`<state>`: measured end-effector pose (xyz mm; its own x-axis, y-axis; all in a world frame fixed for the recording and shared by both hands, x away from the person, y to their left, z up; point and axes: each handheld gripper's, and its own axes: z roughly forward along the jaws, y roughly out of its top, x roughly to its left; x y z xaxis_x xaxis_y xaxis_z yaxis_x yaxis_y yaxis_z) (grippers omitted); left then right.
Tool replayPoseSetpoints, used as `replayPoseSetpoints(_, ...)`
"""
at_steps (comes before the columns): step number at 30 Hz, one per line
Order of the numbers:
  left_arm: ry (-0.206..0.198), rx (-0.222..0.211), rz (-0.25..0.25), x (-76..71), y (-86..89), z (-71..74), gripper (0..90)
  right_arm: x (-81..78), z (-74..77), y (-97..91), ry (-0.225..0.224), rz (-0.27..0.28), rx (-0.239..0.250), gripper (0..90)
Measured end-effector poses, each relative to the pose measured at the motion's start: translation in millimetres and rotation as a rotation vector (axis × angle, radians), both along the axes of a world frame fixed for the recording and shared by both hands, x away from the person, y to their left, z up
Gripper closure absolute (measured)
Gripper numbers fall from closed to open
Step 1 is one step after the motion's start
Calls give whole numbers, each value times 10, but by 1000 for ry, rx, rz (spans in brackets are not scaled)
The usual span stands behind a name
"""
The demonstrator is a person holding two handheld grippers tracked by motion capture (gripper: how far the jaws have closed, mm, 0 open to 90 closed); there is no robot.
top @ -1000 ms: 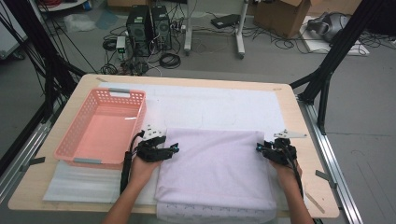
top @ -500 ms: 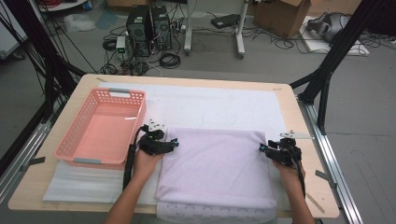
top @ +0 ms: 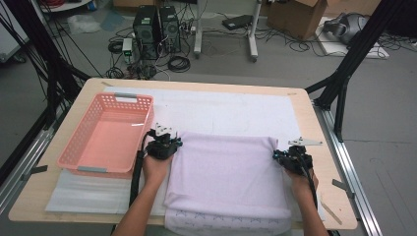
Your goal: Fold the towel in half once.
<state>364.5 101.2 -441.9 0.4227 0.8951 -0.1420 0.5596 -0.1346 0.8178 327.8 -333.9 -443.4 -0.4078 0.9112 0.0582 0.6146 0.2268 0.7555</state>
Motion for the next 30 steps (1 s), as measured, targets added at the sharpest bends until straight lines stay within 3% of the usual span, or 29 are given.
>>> replayPoseSetpoints(5,-54,-27,18,190,-43,236,862,99,116,-53,-73,-36,26,858)
replayPoseSetpoints(8,-77,-53,23,336,-38,278,861,194,184,-93,-120,-50,46,857)
replayPoseSetpoints(11,-97,-83,36,460,-11,246,861,326,224,-91,-131,-52,44,857)
replayPoseSetpoints(12,-80,-98,40,504,8,230,861,371,233,-87,-131,-53,48,857)
replayPoseSetpoints(19,-85,-88,46,669,22,121,861,685,210,-64,-134,-64,48,855)
replayPoseSetpoints(24,-73,-63,24,830,-1,201,860,821,149,-68,-124,-72,54,855)
replayPoseSetpoints(25,-87,-64,23,863,-12,220,860,846,146,-80,-118,-78,61,855)
replayPoseSetpoints(30,-59,-89,41,982,-45,209,835,947,182,-92,-127,-98,72,836)
